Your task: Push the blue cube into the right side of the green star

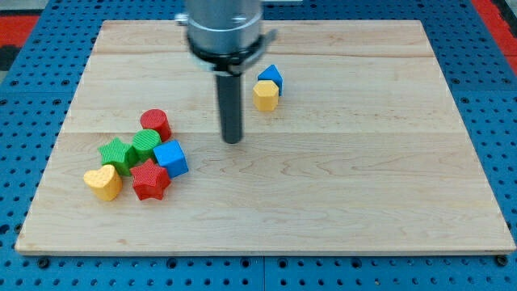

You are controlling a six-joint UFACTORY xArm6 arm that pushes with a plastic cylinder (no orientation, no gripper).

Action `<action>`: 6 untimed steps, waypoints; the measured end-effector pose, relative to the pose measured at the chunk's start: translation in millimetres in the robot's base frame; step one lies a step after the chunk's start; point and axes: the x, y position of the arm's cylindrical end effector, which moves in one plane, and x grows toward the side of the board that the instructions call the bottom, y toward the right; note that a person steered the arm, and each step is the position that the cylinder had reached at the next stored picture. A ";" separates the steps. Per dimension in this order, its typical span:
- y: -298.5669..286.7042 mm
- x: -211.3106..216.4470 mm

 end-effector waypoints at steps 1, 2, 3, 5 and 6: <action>-29.6 45.2; -45.6 64.2; -82.9 64.0; -29.5 -12.4; -57.4 -39.5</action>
